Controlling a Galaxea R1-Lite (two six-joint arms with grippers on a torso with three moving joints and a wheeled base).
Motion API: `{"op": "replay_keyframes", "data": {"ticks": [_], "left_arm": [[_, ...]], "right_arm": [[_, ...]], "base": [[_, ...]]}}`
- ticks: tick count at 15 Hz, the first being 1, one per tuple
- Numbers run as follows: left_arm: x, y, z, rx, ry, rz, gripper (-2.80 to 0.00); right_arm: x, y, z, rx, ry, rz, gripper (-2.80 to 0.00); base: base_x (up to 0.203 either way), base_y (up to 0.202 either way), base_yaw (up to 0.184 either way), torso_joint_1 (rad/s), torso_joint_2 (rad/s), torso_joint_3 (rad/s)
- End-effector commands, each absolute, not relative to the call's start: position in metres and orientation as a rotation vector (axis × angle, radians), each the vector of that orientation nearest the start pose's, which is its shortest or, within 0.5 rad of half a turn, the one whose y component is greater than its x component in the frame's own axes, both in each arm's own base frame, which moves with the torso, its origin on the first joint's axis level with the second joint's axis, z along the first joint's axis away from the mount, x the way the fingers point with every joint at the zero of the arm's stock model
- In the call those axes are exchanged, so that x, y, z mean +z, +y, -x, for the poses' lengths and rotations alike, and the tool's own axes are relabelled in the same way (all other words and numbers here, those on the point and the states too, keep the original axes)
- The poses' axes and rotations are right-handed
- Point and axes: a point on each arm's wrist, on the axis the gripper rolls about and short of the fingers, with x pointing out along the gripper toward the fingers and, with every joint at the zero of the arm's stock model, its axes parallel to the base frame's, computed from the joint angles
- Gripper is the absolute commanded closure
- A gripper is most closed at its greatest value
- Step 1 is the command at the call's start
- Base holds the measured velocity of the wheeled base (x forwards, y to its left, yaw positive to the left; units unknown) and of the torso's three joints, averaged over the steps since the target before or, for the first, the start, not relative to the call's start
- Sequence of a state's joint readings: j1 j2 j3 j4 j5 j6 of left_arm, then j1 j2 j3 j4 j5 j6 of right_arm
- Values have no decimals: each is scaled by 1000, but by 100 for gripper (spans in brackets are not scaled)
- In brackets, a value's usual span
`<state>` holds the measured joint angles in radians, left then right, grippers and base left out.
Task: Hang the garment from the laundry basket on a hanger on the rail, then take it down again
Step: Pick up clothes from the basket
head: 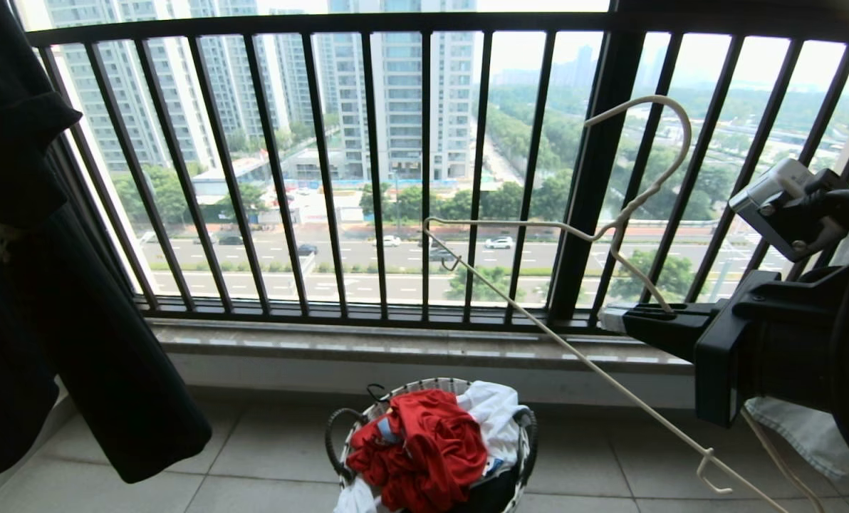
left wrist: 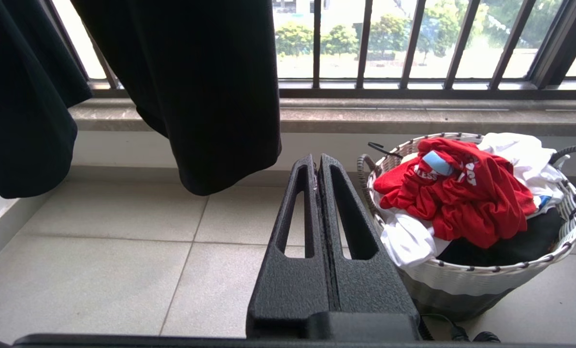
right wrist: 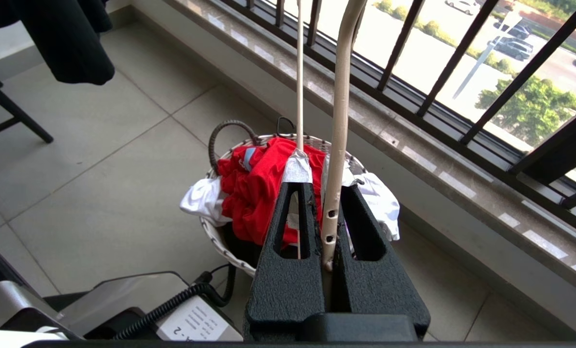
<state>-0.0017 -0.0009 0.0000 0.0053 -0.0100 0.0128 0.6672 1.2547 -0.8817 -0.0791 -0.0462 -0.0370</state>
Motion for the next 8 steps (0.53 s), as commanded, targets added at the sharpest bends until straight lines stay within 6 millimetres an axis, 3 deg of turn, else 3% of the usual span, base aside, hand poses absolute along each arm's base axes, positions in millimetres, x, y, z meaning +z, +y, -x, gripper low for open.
{"op": "replay_keyframes", "data": {"ticks": [1,4,8], "left_arm": [[75,0,23,-11,6,-14,0],[75,0,23,-11,5,-14,0],[75,0,23,-11,6,-14,0]], "right_arm": [[262,120,-154,622,267,141,0],[262,120,-154,622,266,148,0],[263,119,-154,621,261,152,0]], "base": [[0,0,0,0,0,0],[0,0,0,-1,1,-30],[0,0,0,1,3,-167]]}}
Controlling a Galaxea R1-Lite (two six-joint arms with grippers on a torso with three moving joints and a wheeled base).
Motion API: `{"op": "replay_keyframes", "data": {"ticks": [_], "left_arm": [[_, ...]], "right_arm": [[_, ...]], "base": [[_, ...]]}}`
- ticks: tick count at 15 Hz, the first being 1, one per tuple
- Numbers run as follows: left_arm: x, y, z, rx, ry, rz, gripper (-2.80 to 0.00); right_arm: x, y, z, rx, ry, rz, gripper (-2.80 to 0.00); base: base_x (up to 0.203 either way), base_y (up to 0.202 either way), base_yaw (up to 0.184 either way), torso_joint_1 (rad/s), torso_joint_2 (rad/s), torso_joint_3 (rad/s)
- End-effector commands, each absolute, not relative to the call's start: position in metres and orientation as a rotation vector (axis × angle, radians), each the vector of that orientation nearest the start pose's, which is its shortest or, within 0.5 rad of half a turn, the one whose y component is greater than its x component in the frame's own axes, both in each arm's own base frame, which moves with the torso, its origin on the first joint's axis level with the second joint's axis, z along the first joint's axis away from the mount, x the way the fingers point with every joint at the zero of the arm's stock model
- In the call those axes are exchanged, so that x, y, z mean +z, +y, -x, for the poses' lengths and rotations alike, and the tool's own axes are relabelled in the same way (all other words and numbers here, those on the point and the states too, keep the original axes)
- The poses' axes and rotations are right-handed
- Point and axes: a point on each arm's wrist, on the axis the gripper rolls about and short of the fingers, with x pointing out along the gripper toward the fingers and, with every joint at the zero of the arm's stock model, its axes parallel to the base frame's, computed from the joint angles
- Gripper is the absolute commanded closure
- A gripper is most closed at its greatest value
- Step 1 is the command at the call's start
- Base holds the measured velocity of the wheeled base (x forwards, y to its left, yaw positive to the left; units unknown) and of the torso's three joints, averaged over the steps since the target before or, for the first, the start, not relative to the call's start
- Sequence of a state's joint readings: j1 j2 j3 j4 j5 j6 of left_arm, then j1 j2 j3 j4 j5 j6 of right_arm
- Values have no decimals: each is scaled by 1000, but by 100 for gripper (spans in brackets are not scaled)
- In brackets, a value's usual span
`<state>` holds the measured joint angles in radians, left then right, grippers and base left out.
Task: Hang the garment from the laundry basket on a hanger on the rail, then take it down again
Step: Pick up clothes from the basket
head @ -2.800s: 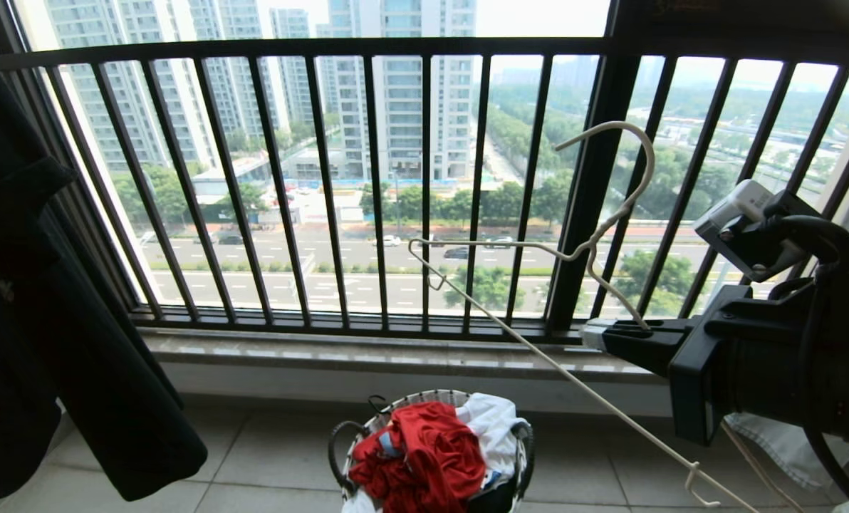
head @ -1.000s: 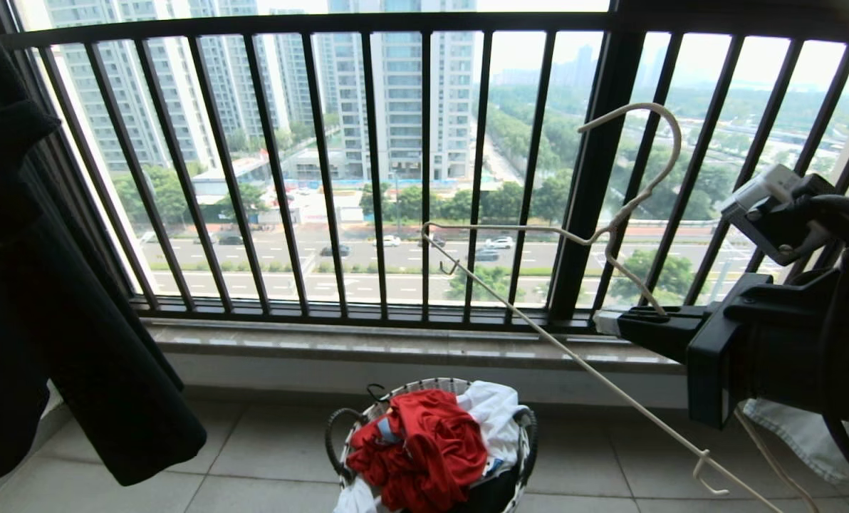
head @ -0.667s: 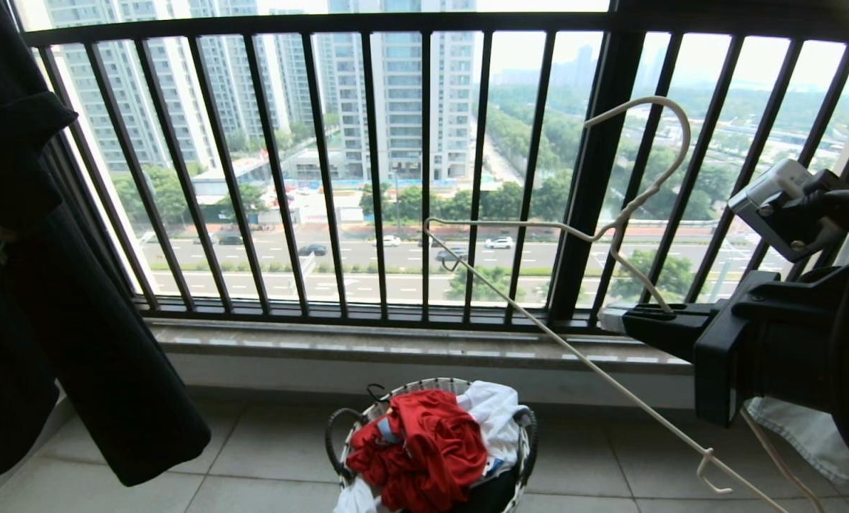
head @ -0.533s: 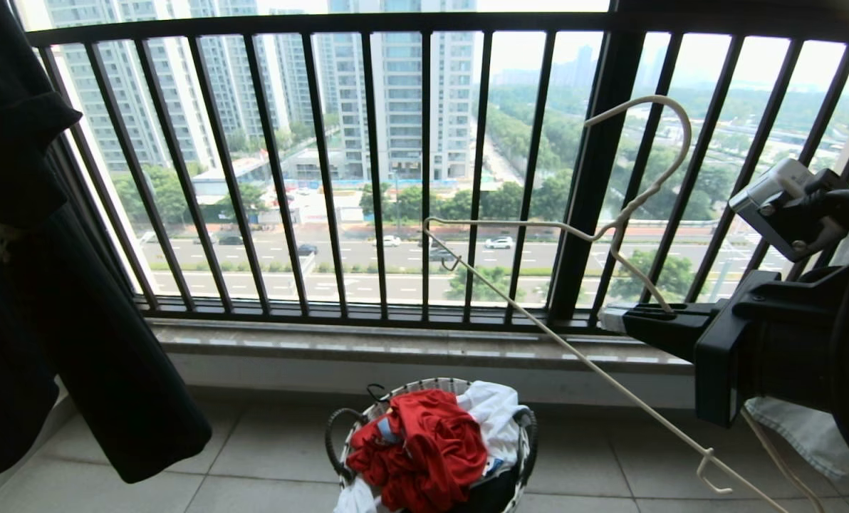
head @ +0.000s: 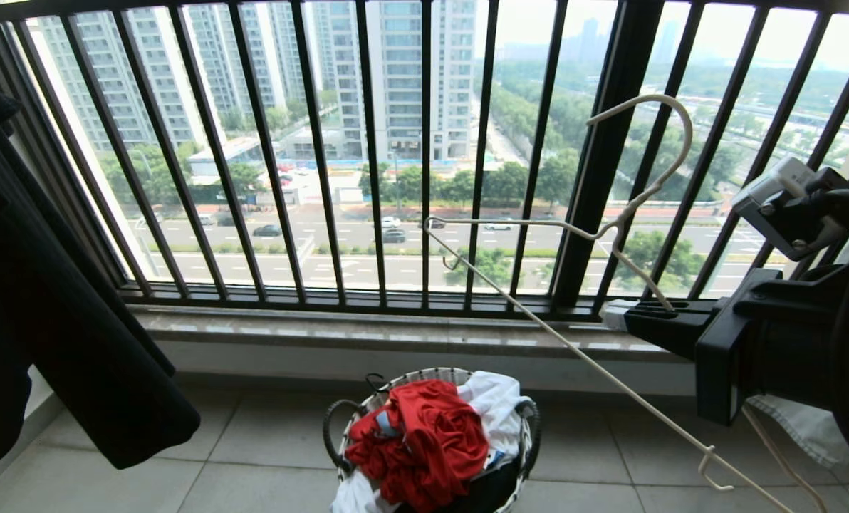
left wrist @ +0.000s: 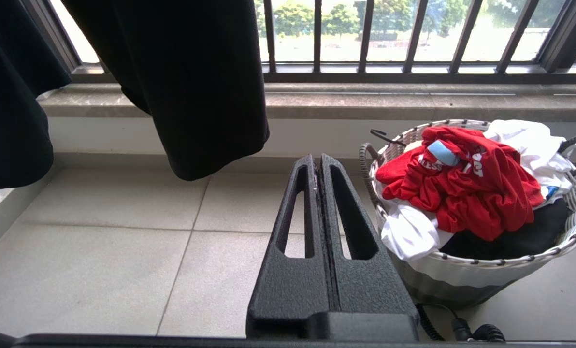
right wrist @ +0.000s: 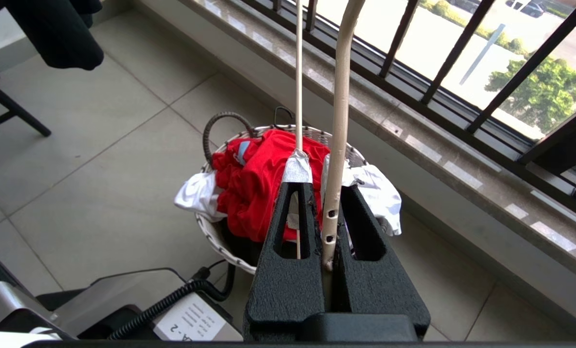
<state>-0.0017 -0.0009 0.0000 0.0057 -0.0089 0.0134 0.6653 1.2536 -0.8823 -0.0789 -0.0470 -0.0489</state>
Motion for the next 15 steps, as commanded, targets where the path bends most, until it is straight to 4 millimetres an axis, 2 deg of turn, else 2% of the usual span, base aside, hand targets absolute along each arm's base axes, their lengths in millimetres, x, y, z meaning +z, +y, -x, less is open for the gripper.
{"op": "replay_keyframes", "data": {"ticks": [1,15], "left_arm": [[75,0,23,-11,6,-14,0],[75,0,23,-11,5,-14,0]], "right_arm": [[262,119,-154,621,262,154,0],[259,120,-154,628,270,171,0]], "base": [[0,0,0,1,5,-198],[0,0,0,3,1,-196]]}}
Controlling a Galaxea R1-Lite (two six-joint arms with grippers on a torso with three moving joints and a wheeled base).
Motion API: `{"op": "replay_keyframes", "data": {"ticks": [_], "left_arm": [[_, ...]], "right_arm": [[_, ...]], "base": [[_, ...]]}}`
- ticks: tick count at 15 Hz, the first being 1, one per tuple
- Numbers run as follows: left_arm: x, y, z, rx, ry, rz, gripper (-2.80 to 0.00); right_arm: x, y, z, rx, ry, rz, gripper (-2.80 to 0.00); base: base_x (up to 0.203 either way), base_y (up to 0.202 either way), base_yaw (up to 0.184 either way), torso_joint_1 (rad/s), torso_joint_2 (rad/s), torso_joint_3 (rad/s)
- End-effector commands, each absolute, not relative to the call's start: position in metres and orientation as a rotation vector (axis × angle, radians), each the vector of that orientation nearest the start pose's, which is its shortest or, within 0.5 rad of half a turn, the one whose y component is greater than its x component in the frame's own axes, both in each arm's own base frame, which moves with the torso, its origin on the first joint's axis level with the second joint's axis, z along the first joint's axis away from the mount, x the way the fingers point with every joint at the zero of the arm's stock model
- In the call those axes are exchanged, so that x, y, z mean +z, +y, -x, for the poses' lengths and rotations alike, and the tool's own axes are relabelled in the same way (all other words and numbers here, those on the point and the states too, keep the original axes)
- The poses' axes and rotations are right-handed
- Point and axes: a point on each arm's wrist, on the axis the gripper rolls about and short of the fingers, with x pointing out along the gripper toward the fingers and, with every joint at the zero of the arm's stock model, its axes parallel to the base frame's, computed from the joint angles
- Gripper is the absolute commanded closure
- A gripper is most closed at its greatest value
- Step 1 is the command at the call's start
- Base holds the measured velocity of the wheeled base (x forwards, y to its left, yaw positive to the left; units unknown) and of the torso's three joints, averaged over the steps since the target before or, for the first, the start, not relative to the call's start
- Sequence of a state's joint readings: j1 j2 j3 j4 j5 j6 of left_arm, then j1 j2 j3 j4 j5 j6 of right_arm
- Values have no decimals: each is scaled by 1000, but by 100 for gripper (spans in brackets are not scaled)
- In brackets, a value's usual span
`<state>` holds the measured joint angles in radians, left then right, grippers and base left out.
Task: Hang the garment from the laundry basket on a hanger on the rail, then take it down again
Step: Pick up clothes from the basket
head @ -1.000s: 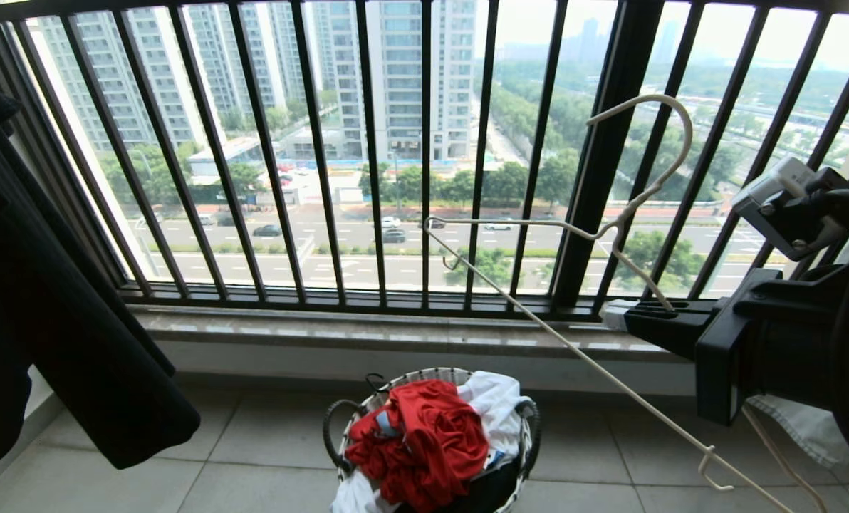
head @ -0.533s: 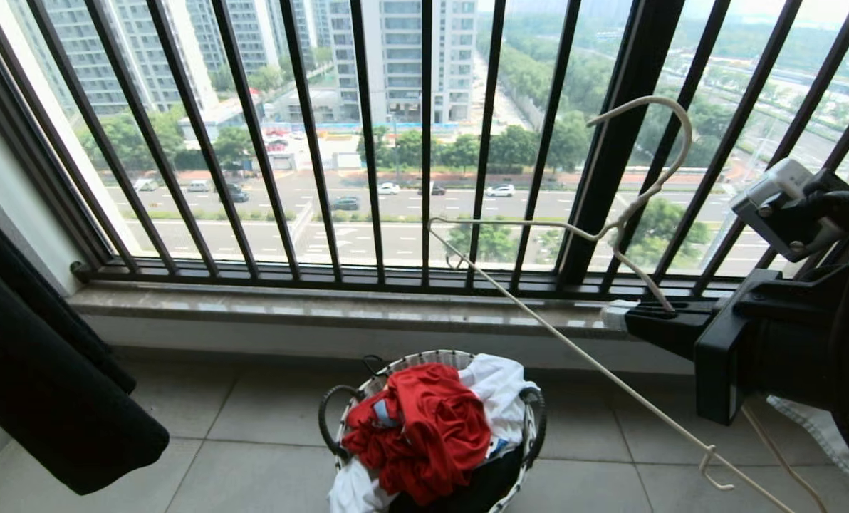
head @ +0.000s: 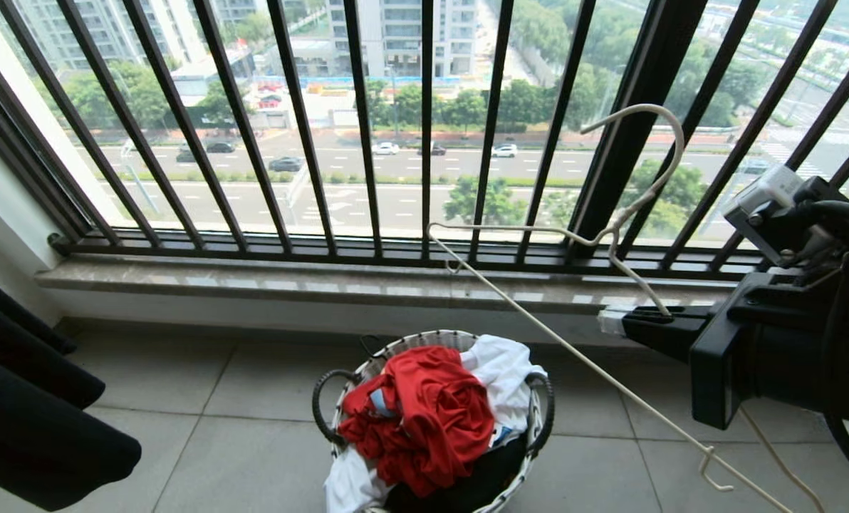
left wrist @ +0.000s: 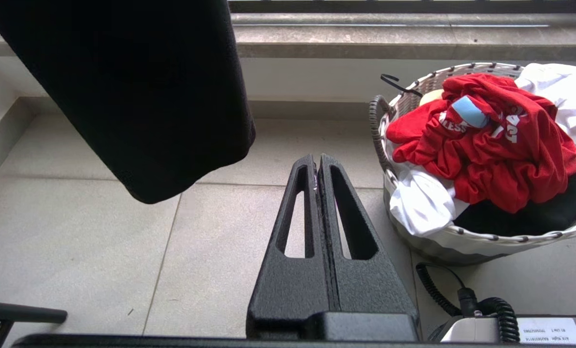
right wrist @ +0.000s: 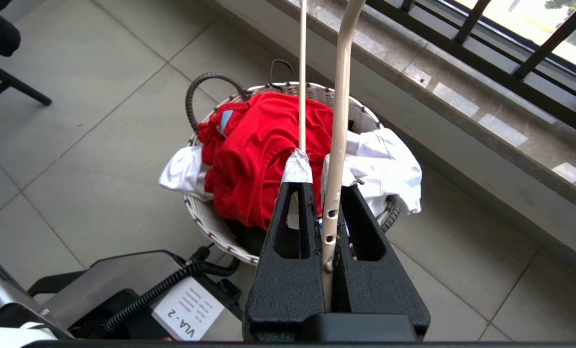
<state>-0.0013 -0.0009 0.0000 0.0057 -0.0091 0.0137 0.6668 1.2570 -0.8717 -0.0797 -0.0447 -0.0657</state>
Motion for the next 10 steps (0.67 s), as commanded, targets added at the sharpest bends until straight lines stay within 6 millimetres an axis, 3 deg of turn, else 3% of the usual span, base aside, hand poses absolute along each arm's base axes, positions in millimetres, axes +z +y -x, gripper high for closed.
{"op": "replay_keyframes", "data": {"ticks": [1,10], "left_arm": [[75,0,23,-11,6,-14,0],[75,0,23,-11,5,-14,0]], "right_arm": [[258,120,-154,627,272,174,0],[259,120,-154,626,267,172,0]], "base": [[0,0,0,2,5,-188],[0,0,0,4,2,-194]]}}
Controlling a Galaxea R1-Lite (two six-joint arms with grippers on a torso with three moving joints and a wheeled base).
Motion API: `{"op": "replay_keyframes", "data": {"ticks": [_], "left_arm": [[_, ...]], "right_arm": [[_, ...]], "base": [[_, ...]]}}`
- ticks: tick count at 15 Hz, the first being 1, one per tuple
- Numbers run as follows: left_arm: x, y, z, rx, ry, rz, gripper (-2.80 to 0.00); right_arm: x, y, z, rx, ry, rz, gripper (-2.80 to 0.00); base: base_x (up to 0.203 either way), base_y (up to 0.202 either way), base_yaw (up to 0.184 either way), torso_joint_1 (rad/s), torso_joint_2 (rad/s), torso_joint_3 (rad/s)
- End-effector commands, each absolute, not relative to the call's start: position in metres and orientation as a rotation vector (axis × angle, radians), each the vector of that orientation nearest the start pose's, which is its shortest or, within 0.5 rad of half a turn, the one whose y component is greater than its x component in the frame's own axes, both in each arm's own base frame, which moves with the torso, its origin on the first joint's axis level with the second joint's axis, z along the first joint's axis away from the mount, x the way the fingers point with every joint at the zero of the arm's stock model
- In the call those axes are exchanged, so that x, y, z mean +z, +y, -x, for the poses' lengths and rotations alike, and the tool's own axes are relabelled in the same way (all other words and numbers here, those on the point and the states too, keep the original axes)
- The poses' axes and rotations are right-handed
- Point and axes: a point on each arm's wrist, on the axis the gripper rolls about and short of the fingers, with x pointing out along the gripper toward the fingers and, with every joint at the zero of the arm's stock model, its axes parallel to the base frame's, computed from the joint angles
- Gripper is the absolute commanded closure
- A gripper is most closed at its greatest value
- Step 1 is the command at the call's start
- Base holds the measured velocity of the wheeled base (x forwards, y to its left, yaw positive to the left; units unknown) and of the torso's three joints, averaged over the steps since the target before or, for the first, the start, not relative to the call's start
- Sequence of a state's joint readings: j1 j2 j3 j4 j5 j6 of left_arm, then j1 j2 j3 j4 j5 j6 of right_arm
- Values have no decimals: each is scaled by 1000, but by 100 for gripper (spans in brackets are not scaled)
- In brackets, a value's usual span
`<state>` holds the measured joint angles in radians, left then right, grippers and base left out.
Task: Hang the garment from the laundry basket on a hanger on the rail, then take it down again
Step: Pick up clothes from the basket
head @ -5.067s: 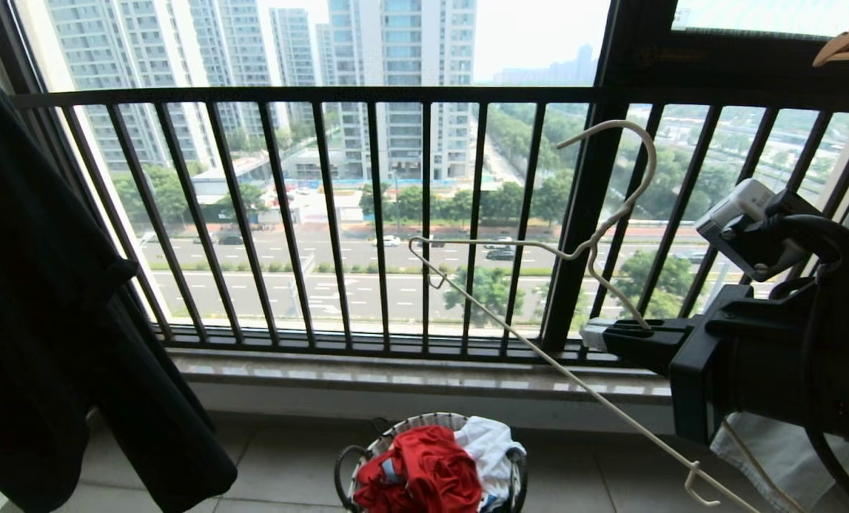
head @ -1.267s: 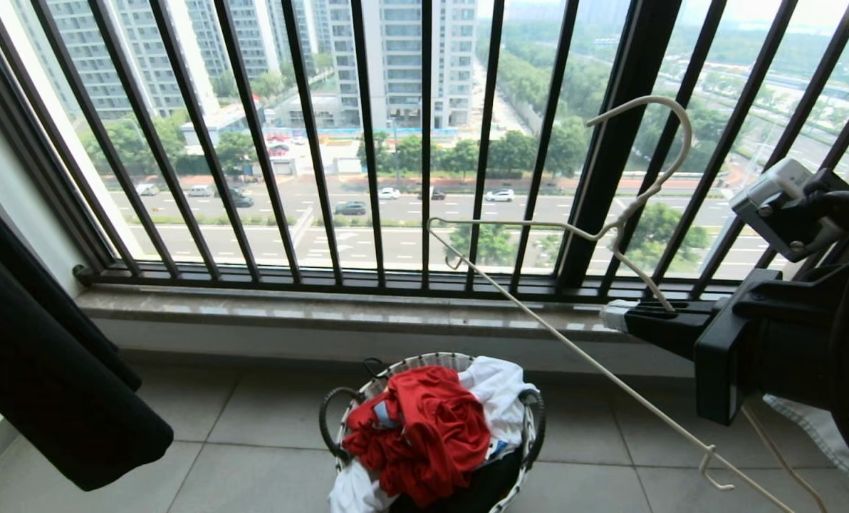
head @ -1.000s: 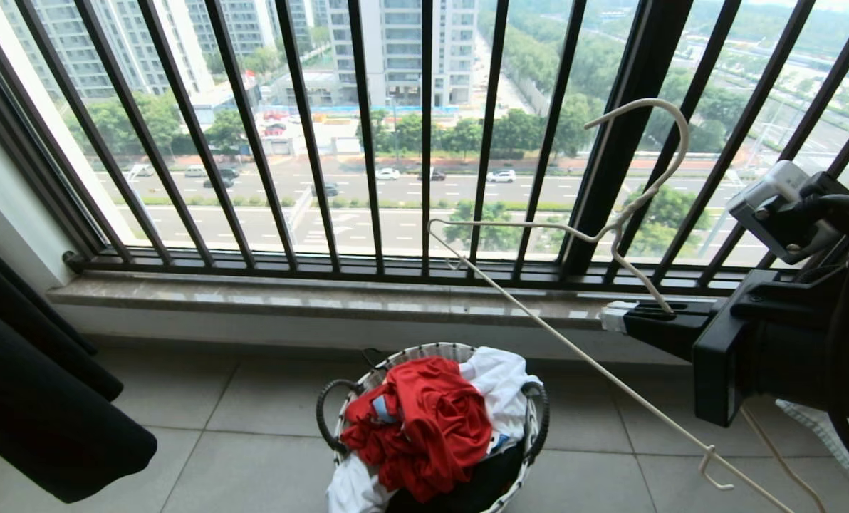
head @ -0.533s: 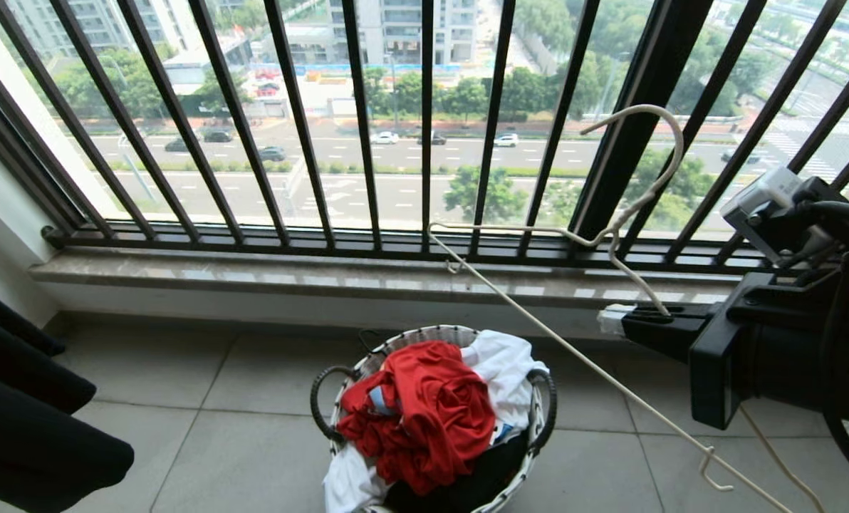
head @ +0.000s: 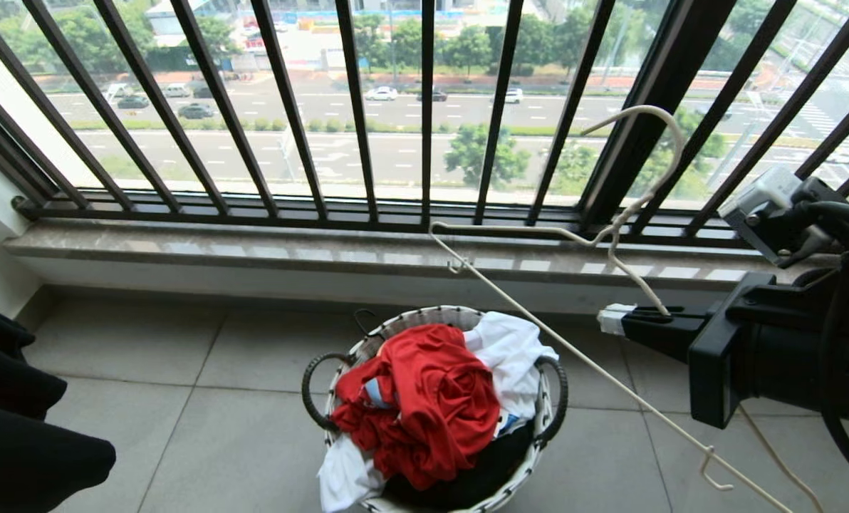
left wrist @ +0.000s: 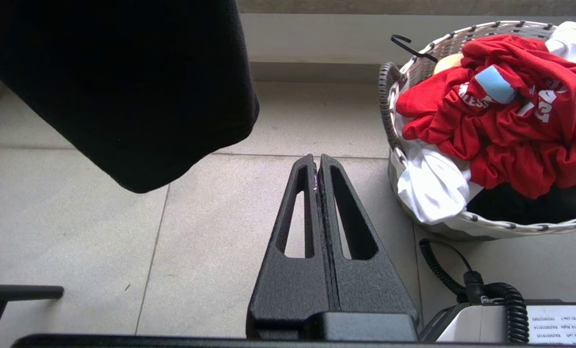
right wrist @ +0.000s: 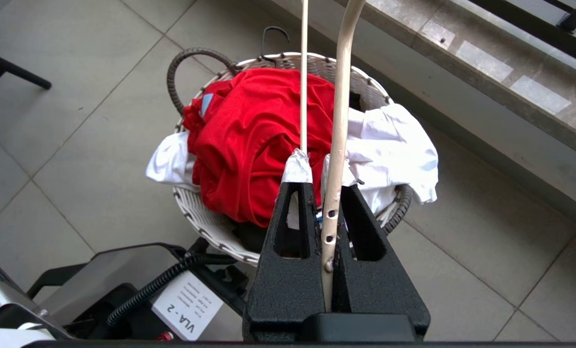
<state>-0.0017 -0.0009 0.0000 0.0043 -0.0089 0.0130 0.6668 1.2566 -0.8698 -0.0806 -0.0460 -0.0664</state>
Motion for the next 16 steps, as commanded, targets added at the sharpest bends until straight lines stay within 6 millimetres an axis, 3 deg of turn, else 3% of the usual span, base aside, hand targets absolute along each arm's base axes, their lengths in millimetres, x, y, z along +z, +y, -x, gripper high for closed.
{"op": "replay_keyframes", "data": {"ticks": [1,5,16], "left_arm": [[75,0,23,-11,5,-14,0],[75,0,23,-11,5,-14,0],[75,0,23,-11,5,-12,0]], "right_arm": [[259,120,-154,626,267,172,0],[258,121,-155,626,271,174,0],[263,116,-149,617,248,165,0]], "base": [[0,0,0,7,2,-198],[0,0,0,2,2,-128],[0,0,0,0,0,-3]]}}
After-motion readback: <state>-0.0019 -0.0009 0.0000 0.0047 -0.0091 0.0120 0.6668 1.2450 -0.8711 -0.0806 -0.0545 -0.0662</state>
